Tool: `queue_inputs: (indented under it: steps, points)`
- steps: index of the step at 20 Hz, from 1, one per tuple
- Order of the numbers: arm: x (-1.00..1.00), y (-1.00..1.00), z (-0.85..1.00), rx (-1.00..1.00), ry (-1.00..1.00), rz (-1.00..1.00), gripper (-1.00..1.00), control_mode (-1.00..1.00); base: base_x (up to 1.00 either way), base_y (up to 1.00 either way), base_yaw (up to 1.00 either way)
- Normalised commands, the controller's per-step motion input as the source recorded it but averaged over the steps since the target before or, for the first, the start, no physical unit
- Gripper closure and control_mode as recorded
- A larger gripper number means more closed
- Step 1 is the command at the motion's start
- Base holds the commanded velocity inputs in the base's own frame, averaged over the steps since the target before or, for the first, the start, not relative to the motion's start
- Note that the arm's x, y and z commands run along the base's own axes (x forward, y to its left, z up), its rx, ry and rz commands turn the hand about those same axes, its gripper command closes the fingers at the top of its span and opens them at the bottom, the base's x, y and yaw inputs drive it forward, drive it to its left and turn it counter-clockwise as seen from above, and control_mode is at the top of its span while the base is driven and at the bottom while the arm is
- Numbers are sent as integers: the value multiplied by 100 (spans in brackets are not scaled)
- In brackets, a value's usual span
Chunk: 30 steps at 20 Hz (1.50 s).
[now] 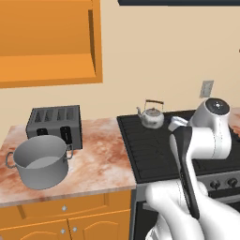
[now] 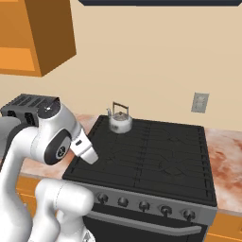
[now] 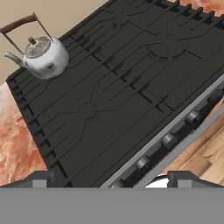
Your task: Pick the kettle from the cabinet and place it on a stove burner. Then pick the pot from the counter and place it on another stove burner. Finally, turn both burners on.
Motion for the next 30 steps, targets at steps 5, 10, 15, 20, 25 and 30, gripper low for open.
queue_inputs:
  steps: [5, 10, 15, 20, 25, 30]
  points:
    - [-18, 2, 0, 0, -4, 0, -100, 100, -10, 7, 0]
    - [0, 0, 0, 0, 0, 0, -100, 100, -15, 45, -4]
    - [0, 0, 0, 0, 0, 0, -100, 100, -13, 53, -7]
    - [0, 0, 0, 0, 0, 0, -100, 100, -27, 33, -7]
    - [0, 0, 0, 0, 0, 0, -100, 100, -31, 31, -6]
    - [0, 0, 0, 0, 0, 0, -100, 100, -15, 47, -3]
